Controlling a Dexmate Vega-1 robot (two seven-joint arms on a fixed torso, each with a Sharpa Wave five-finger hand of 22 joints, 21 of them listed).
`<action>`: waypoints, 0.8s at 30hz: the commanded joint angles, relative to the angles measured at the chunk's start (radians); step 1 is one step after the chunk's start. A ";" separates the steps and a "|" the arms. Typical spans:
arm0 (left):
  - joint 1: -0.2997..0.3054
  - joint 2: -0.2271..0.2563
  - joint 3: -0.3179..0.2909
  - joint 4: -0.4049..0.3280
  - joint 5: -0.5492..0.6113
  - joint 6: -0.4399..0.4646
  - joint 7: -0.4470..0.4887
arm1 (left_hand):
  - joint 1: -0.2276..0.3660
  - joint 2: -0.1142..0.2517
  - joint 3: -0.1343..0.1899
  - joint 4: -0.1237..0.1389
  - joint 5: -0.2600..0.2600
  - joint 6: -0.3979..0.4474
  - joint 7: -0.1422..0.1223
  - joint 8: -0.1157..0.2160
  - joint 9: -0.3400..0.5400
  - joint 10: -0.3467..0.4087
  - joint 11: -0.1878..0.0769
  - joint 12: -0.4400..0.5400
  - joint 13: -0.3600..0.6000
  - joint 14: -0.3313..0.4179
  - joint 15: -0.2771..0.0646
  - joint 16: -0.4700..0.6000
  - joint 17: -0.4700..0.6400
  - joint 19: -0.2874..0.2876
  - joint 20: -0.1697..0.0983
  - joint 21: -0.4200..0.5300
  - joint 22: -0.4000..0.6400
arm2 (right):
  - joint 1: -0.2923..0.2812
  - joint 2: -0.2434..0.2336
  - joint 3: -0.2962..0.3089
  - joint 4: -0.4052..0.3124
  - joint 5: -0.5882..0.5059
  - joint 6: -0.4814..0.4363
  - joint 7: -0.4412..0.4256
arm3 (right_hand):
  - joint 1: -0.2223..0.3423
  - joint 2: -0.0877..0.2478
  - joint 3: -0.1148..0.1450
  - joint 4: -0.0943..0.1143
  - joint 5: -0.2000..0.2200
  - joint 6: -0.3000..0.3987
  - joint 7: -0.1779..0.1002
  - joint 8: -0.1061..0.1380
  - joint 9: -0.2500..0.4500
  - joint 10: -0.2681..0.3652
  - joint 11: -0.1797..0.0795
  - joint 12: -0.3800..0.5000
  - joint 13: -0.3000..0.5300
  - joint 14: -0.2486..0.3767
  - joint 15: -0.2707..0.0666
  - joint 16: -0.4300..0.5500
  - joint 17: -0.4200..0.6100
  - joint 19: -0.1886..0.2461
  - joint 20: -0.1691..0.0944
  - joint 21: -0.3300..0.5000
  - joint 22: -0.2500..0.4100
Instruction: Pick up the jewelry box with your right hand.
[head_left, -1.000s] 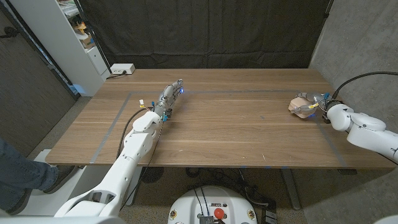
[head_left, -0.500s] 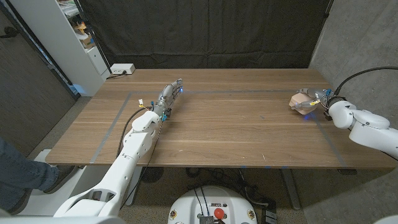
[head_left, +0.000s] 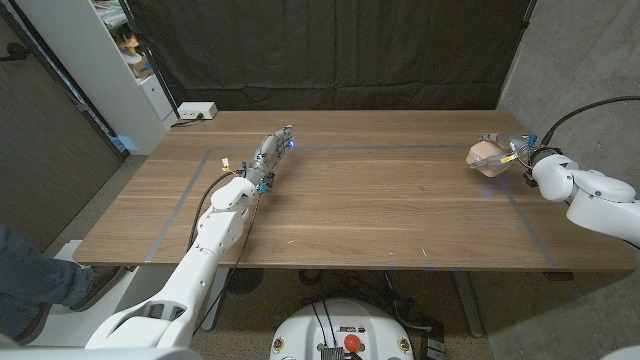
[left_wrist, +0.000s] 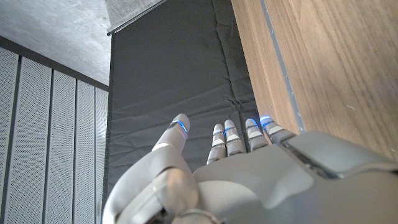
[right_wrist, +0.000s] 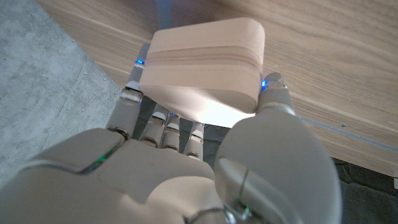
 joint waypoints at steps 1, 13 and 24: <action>-0.005 -0.003 -0.009 0.011 -0.005 -0.005 -0.013 | 0.004 0.002 0.008 -0.002 0.004 0.009 0.001 -0.003 0.003 0.006 -0.002 0.000 0.003 0.006 0.005 -0.001 0.003 0.003 0.001 -0.003 0.003 | -0.025 -0.030 0.031 -0.050 0.011 -0.030 -0.007 | 0.131 0.143 -0.002 0.001 -0.005 0.003 0.008 0.001 0.006 0.037 -0.026 0.003 0.005 -0.002 -0.029 0.008 0.003 0.085 -0.076 -0.007 0.003; -0.001 -0.005 -0.011 0.010 -0.007 -0.011 -0.020 | 0.005 0.003 0.010 -0.002 0.005 0.008 0.002 -0.004 0.003 0.006 -0.001 -0.001 0.003 0.005 0.004 -0.002 0.003 0.004 0.001 -0.006 0.003 | -0.044 -0.065 0.064 -0.100 0.015 -0.046 -0.004 | 0.132 0.147 -0.005 0.003 -0.012 0.003 0.008 0.000 0.009 0.038 -0.024 0.003 0.007 -0.002 -0.025 0.010 0.006 0.089 -0.075 -0.009 0.003; 0.015 -0.002 -0.017 -0.017 -0.011 -0.017 -0.015 | 0.007 0.006 0.013 -0.002 0.006 0.009 0.004 -0.003 0.003 0.010 0.004 0.001 0.003 0.009 0.000 -0.001 0.003 0.006 -0.003 -0.007 0.004 | -0.074 -0.111 0.108 -0.145 0.026 -0.056 -0.007 | 0.129 0.151 -0.006 0.007 -0.017 -0.003 0.013 -0.003 0.010 0.038 -0.022 0.002 0.009 -0.004 -0.022 0.005 0.004 0.086 -0.070 -0.014 0.003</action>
